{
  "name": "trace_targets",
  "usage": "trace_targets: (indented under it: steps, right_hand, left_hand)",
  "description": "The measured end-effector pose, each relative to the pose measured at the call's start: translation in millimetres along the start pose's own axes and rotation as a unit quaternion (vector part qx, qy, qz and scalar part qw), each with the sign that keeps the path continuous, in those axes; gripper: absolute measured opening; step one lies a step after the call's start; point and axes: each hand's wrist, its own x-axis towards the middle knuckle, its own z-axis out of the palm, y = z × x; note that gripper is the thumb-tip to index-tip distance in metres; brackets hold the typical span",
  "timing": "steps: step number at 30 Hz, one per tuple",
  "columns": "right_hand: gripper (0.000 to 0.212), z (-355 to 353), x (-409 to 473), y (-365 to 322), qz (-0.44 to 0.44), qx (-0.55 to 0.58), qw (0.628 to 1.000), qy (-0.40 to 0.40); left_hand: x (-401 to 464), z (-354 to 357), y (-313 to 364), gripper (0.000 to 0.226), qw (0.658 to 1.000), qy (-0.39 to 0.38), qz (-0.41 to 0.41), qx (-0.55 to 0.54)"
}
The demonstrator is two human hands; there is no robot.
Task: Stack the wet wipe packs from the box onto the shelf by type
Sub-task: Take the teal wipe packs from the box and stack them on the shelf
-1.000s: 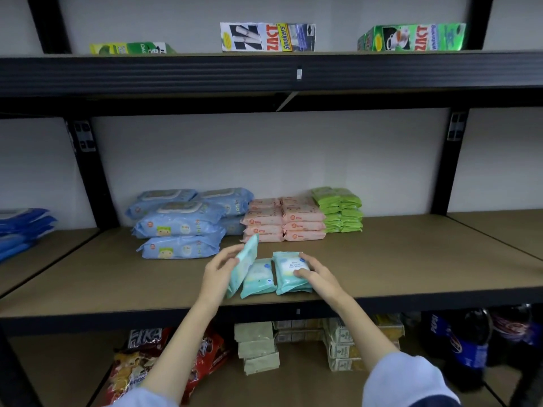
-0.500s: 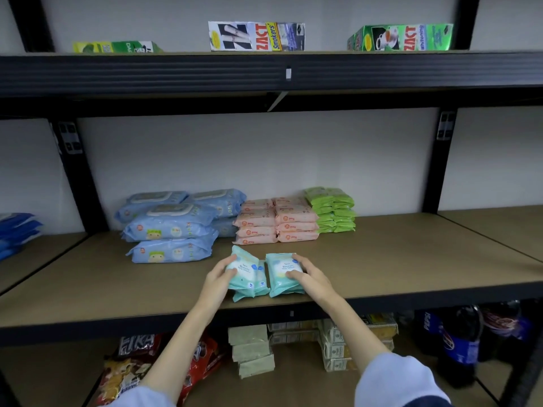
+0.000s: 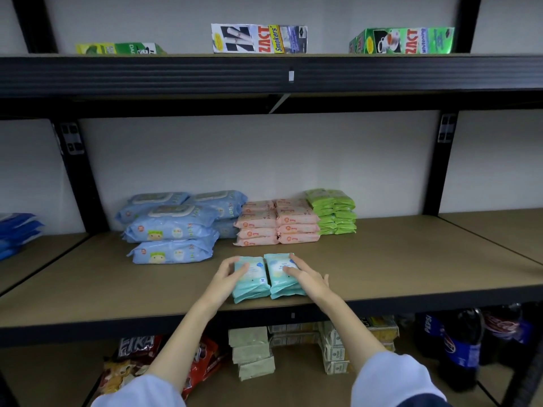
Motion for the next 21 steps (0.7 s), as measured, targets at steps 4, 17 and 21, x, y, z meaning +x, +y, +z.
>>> trace_targets:
  steps: [4, 17, 21]
  right_hand:
    - [0.050, -1, 0, 0, -0.005, 0.057, 0.998, -0.010]
    - [0.053, 4, 0, 1, -0.010, 0.015, 1.000, -0.008]
    - [0.053, 6, -1, 4, -0.012, 0.009, 1.000, 0.004]
  left_hand:
    - [5, 4, 5, 0.059, 0.999, -0.033, -0.035, -0.001]
    - [7, 15, -2, 0.080, 0.990, -0.040, -0.067, 0.118]
    - [6, 18, -3, 0.081, 0.988, -0.024, -0.074, 0.135]
